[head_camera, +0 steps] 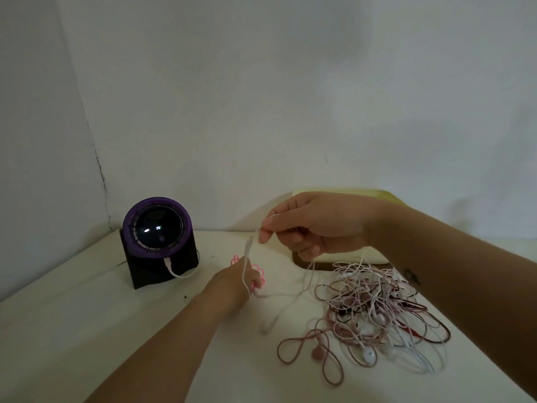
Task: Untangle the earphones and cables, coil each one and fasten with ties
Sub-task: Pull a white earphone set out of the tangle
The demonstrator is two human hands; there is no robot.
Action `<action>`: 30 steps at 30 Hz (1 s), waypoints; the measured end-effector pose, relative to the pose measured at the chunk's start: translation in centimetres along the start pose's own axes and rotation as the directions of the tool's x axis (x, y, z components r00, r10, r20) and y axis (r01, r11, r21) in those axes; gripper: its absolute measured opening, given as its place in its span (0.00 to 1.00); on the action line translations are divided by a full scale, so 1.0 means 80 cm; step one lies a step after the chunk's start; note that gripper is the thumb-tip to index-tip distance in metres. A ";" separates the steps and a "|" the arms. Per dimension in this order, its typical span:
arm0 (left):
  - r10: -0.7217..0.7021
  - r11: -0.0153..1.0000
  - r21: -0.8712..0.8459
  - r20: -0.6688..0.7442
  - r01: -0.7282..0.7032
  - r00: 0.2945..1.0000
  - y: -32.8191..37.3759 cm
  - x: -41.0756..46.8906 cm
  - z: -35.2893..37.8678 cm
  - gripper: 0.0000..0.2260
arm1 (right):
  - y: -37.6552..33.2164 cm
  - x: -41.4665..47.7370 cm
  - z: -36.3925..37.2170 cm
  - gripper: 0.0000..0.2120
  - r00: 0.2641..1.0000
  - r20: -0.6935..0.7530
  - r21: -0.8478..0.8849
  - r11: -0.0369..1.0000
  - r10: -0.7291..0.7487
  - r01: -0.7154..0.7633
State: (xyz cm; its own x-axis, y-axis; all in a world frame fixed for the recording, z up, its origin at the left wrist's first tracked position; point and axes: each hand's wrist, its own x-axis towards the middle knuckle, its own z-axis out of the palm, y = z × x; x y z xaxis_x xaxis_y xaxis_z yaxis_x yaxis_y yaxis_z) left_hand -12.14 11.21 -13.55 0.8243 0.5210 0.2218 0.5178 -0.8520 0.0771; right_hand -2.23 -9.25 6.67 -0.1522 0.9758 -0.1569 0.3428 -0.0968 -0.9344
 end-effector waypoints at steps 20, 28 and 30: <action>-0.443 0.603 -0.713 -0.672 -0.358 0.594 0.093 -0.082 -0.244 0.08 | -0.036 0.007 0.003 0.13 0.900 -0.335 0.252 0.894 -0.278 0.370; -0.143 0.412 -0.898 -0.231 -0.155 0.962 0.130 -0.083 -0.240 0.14 | -0.033 0.007 0.005 0.11 0.814 -0.478 0.037 0.918 -0.330 0.394; -0.064 0.301 -0.947 -0.133 -0.108 0.989 0.137 -0.084 -0.238 0.14 | -0.031 0.007 0.001 0.11 0.767 -0.554 0.036 0.912 -0.322 0.409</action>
State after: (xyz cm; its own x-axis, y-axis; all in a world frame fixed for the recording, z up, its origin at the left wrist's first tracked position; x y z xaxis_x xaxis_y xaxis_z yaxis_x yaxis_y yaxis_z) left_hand -16.34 -2.56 4.30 0.7515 0.5631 0.3438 -0.1500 -0.3616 0.9202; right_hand -3.23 -8.46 8.92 0.2864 0.8886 0.3582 0.2169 0.3040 -0.9277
